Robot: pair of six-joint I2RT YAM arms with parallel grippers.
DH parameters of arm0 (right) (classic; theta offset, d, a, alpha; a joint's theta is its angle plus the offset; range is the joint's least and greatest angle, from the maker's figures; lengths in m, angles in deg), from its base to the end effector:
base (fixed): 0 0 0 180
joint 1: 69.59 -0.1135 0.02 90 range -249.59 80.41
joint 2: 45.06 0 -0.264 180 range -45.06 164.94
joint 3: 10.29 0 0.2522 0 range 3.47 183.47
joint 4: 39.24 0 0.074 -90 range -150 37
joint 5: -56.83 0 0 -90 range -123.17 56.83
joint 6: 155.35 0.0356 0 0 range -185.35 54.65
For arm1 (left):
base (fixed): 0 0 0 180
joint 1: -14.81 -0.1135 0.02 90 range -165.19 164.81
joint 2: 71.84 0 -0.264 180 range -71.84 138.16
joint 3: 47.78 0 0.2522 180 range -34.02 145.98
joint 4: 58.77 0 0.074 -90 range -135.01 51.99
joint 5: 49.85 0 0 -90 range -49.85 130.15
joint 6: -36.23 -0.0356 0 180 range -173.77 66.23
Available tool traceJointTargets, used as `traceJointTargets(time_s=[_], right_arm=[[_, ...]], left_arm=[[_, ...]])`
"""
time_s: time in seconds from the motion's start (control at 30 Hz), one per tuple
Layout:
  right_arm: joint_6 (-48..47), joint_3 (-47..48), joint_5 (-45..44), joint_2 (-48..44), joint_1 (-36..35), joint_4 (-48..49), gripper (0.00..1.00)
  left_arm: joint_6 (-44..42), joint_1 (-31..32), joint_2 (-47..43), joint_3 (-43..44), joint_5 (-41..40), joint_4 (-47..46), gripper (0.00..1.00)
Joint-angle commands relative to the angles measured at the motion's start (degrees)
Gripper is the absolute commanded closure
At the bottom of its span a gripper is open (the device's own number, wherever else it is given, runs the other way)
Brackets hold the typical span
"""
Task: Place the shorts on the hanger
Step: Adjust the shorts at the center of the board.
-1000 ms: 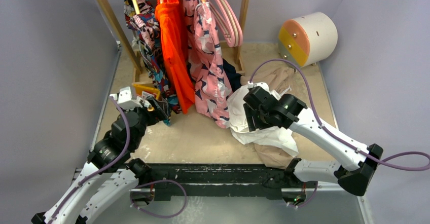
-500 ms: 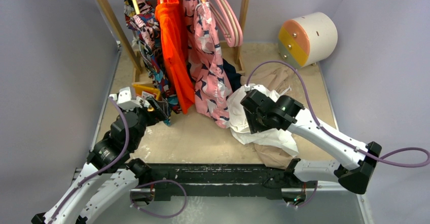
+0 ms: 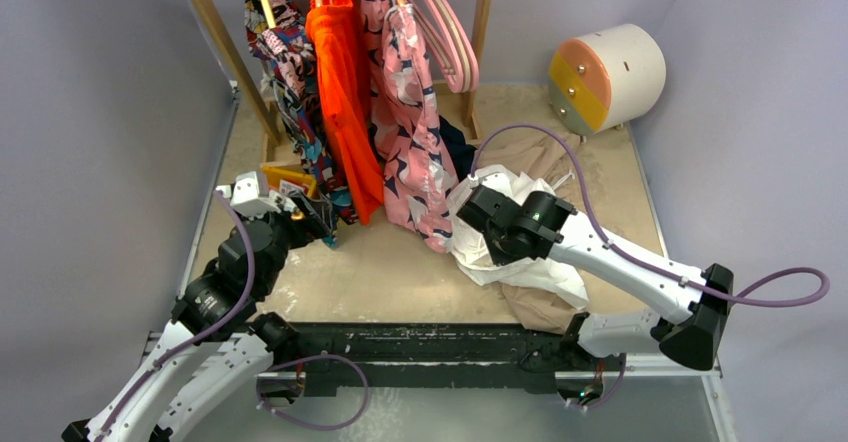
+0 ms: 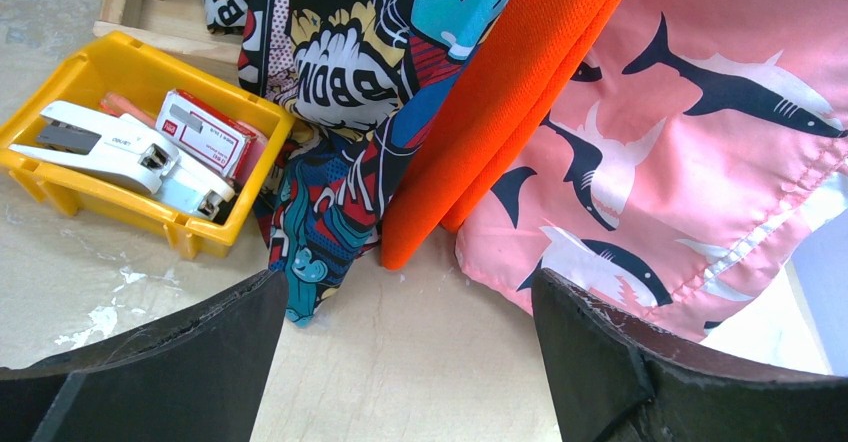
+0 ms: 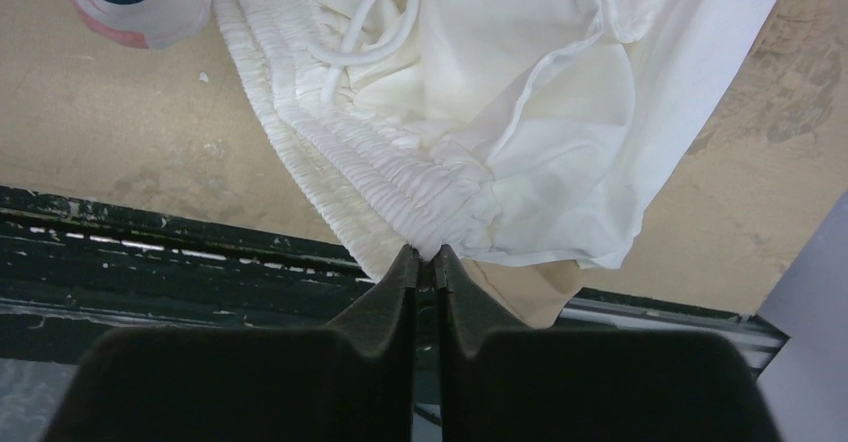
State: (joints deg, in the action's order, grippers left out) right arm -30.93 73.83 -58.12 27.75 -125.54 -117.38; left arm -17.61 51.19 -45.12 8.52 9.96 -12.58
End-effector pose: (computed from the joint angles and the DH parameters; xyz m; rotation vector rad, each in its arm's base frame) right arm 0.1418 0.1831 0.3175 -0.3632 2.5306 -0.0268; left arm 0.0943 -0.0472 0.3267 -0.3590 1.8038 -0.4028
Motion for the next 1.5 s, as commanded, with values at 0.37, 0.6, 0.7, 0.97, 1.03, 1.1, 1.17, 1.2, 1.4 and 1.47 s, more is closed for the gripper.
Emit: traceJointTargets(time_s=[0.37, 0.6, 0.7, 0.97, 1.03, 1.1, 1.17, 1.2, 1.4, 1.47], right_arm=[[-12.17, 26.93, 1.94, -6.07, -0.24, -1.39, 1.00], [-21.37, 35.27, 9.55, -11.07, -0.22, -1.76, 1.00], [-23.33, 36.64, 11.48, -13.65, -0.36, 0.34, 1.00], [-25.91, 35.50, 30.89, -22.19, -0.36, 13.62, 1.00], [-25.53, 34.68, 32.99, -23.03, -0.35, 15.47, 1.00], [-26.07, 33.63, 35.13, -23.44, -0.38, 16.70, 1.00], [-26.51, 31.59, 37.77, -24.23, -0.37, 18.61, 1.00], [-26.82, 29.61, 38.88, -24.67, -0.31, 19.61, 1.00], [-27.34, 17.29, 44.49, -28.49, -0.33, 30.16, 1.00], [-26.75, 13.68, 45.09, -29.38, -0.34, 34.40, 1.00]], left_arm=[[-4.26, -0.24, 1.38, 6.31, -3.69, -0.95, 0.10], [-8.23, -0.26, 5.15, 15.54, -3.08, -3.87, 0.10], [-9.59, -0.26, 6.24, 17.48, 0.69, -7.45, 0.10], [-12.16, -0.26, 8.25, 16.50, 21.80, -16.41, 0.10], [-11.28, -0.30, 9.96, 16.01, 28.78, -17.30, 0.10], [-9.35, -0.25, 11.73, 14.87, 36.76, -19.09, 0.11], [-6.42, -0.26, 13.34, 12.77, 45.01, -22.48, 0.11], [-4.13, -0.24, 14.04, 11.63, 48.91, -24.49, 0.11], [4.01, -0.22, 15.08, 6.87, 63.30, -36.83, 0.10], [4.36, -0.18, 14.71, 6.98, 64.50, -37.23, 0.10]])
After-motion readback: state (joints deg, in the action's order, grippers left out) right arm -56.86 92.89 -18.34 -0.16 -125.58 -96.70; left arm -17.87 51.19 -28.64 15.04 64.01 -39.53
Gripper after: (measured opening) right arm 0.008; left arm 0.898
